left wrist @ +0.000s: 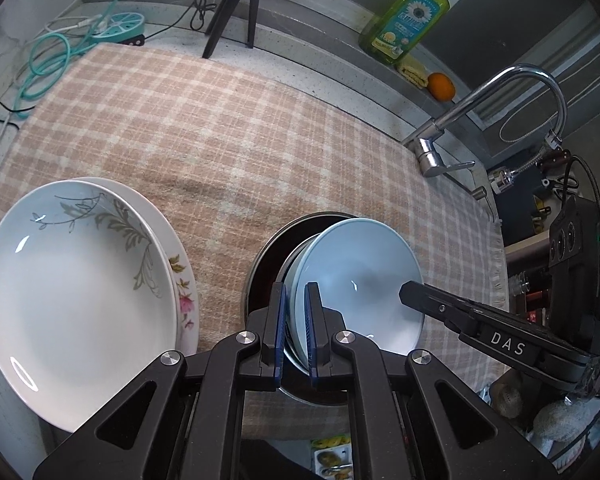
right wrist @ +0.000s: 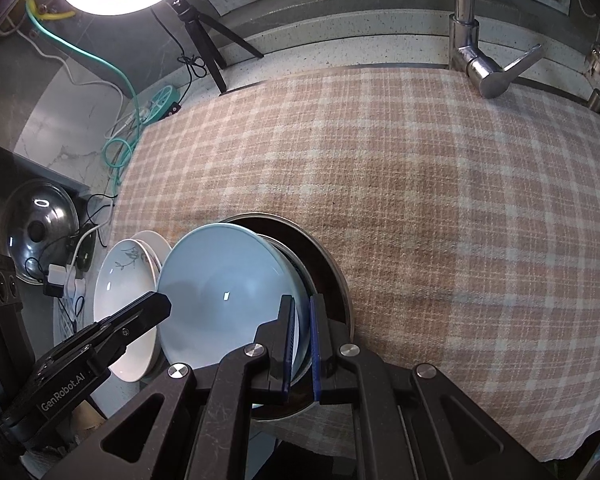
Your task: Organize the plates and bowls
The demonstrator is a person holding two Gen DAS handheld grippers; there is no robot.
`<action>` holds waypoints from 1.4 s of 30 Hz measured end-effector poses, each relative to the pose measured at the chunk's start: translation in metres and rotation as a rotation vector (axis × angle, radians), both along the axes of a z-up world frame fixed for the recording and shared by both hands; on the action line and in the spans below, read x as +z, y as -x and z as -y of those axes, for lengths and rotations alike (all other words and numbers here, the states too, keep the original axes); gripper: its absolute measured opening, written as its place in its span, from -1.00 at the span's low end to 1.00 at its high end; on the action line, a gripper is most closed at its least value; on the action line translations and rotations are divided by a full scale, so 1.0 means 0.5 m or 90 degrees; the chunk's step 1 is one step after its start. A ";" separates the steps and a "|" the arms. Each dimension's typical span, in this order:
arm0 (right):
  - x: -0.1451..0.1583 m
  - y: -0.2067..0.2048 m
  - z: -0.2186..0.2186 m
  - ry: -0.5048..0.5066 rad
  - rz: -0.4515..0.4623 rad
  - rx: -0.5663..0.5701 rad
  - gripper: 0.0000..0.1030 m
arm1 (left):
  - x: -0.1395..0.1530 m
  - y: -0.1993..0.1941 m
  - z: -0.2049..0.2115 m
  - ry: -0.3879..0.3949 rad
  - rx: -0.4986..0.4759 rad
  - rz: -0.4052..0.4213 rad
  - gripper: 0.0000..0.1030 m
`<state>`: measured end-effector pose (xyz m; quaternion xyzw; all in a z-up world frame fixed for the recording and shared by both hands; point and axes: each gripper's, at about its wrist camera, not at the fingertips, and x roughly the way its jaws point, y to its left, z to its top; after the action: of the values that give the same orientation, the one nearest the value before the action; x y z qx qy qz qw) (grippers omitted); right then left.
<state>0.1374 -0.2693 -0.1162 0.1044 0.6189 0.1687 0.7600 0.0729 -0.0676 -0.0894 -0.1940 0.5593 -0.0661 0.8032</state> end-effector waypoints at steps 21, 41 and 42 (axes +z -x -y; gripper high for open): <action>0.003 0.001 -0.008 0.021 0.031 0.043 -0.81 | -0.007 0.002 0.003 -0.034 -0.012 0.002 -0.86; 0.059 0.031 0.037 -0.012 0.116 0.027 -0.59 | 0.029 0.030 -0.031 -0.098 0.014 0.057 -0.81; 0.059 0.035 0.039 -0.009 0.122 0.026 -0.59 | 0.032 0.034 -0.035 -0.096 0.020 0.060 -0.81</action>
<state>0.1198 -0.2888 -0.0866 0.0809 0.5439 0.1978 0.8115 0.0558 -0.0503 -0.0735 -0.1383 0.5211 -0.0197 0.8420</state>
